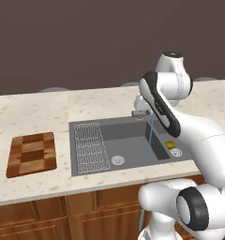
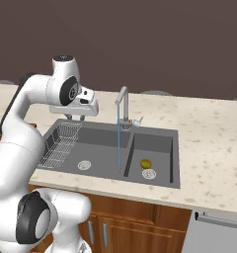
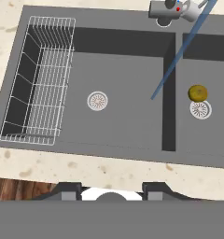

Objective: Pick the orange from the sink and place it on the cutting board to airdry. Then turn off the sink faucet.

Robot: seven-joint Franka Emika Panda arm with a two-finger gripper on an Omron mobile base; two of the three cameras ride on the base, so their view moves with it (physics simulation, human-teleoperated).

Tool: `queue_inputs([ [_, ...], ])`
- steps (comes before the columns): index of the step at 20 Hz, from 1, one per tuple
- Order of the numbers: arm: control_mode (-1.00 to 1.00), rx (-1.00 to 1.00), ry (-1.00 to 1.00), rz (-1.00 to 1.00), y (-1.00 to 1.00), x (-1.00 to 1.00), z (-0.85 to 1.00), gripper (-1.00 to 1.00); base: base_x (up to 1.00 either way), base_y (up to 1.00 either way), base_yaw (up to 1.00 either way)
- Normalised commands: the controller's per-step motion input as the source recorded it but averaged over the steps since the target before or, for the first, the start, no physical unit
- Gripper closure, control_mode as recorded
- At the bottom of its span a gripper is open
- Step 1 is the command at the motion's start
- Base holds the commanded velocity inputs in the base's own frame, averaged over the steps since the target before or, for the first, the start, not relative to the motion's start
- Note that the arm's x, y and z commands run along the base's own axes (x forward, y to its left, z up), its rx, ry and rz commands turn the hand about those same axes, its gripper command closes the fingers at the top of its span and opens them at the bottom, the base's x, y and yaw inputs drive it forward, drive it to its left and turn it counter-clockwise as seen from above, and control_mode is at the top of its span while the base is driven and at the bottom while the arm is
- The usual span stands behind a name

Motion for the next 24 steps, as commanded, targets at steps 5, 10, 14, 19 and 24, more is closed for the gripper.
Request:
queue_inputs([
  [5,-1.00,0.00,0.00,0.00,0.00,0.05,0.00,-1.00,0.00,0.00,0.00],
  [10,-1.00,0.00,-0.01,0.00,-0.05,0.00,-0.02,-1.00,0.00,0.00,0.00],
  [14,-1.00,0.00,0.00,0.00,-0.19,0.00,-0.05,-1.00,0.00,0.00,0.00],
  [19,-1.00,0.02,0.00,0.00,-0.30,0.00,-0.10,-1.00,0.00,0.00,0.00],
  [24,-1.00,0.08,0.02,-0.01,-0.47,0.06,-0.07,-1.00,0.00,0.00,0.00],
])
